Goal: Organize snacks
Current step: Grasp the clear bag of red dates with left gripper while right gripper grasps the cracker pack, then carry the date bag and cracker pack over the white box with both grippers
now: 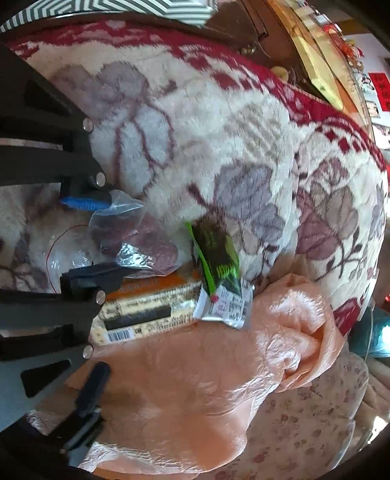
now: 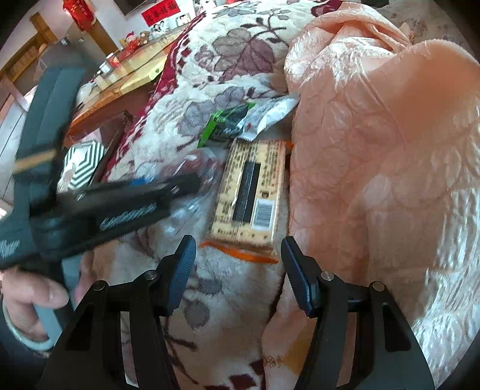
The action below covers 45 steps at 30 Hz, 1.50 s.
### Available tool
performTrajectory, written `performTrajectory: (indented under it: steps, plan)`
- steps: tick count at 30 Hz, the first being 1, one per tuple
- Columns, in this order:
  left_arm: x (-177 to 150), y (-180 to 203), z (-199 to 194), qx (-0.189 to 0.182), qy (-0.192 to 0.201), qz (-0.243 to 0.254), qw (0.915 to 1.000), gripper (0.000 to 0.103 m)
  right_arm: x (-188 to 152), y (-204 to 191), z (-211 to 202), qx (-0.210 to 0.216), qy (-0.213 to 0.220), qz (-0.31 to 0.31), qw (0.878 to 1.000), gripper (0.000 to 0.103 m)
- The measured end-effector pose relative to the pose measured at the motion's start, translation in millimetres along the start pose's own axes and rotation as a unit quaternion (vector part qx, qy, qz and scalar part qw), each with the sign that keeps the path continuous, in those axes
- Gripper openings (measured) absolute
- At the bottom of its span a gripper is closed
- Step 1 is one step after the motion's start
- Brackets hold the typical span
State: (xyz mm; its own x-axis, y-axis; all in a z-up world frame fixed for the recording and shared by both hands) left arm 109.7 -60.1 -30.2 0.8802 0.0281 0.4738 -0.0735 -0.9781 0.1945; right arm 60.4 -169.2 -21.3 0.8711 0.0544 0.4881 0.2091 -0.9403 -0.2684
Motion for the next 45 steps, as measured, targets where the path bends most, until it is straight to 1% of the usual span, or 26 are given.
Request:
performTrajectory:
  steps: [4,5,6,10,13,14,15,16,17,18,23,26,36,45]
  plan:
    - [-6.7,-21.3,-19.0,0.027,0.016,-0.006,0.9995,0.030,15.2,0.3,9.0,-0.016,0.007,0.004,1.000,0.060]
    - [-8.9,-26.5,-23.2,0.029,0.017,-0.009,0.9994,0.030,18.7,0.7,13.0,-0.019,0.005,0.005,1.000,0.062]
    - [-11.2,-31.4,-27.8,0.031,0.018,-0.012,0.9993,0.030,23.7,1.3,19.7,-0.023,0.002,0.007,1.000,0.066]
    - [-19.6,-46.5,-39.3,0.050,0.028,-0.011,0.9983,0.030,32.8,4.9,43.5,-0.038,-0.019,0.011,0.999,0.067]
    - [-25.1,-52.4,-41.0,0.059,0.029,-0.007,0.9978,0.030,30.7,10.5,64.8,-0.033,-0.046,0.030,0.998,0.067]
    - [-27.1,-52.6,-41.3,0.059,0.030,-0.006,0.9978,0.030,30.1,12.0,69.3,-0.031,-0.047,0.033,0.998,0.068]
    - [-28.4,-53.1,-42.0,0.059,0.031,-0.006,0.9978,0.030,31.0,12.2,70.1,-0.029,-0.039,0.032,0.998,0.068]
    - [-29.2,-53.5,-43.2,0.059,0.033,-0.005,0.9977,0.030,31.1,11.1,68.5,-0.032,-0.036,0.027,0.998,0.061]
    - [-29.1,-53.6,-44.3,0.059,0.034,-0.005,0.9976,0.030,30.7,10.2,67.1,-0.036,-0.035,0.019,0.999,0.056]
    - [-29.0,-53.5,-45.5,0.059,0.036,-0.006,0.9976,0.030,30.3,8.7,64.5,-0.039,-0.034,0.007,0.999,0.055]
    - [-31.2,-54.0,-53.7,0.060,0.044,-0.003,0.9972,0.030,24.6,4.9,50.5,-0.023,-0.027,0.003,0.999,0.053]
    - [-34.4,-58.2,-60.7,0.065,0.048,-0.003,0.9967,0.030,18.3,-4.7,37.4,-0.004,-0.017,0.003,1.000,0.053]
    - [-42.8,-82.3,-96.6,0.099,0.078,-0.007,0.9920,0.030,7.3,-64.5,16.7,0.047,-0.010,-0.035,0.998,0.053]
    - [-49.3,-114.2,-128.1,0.122,0.100,-0.028,0.9870,0.030,12.5,-112.1,7.2,0.065,0.000,-0.067,0.996,0.053]
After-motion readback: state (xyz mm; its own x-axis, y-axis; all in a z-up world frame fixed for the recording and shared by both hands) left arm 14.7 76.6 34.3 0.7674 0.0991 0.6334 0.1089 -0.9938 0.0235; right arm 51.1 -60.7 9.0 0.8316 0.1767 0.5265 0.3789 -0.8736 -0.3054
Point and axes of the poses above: each gripper's, at about its wrist camera, not at the fingertips, and z roughly the way its jaws point, y to its right, x to its top, the point moved 7 cm from there along z, roughly the way its jaws point, and after that the axes turned 5 degrees about y, right-handed, at the moved point
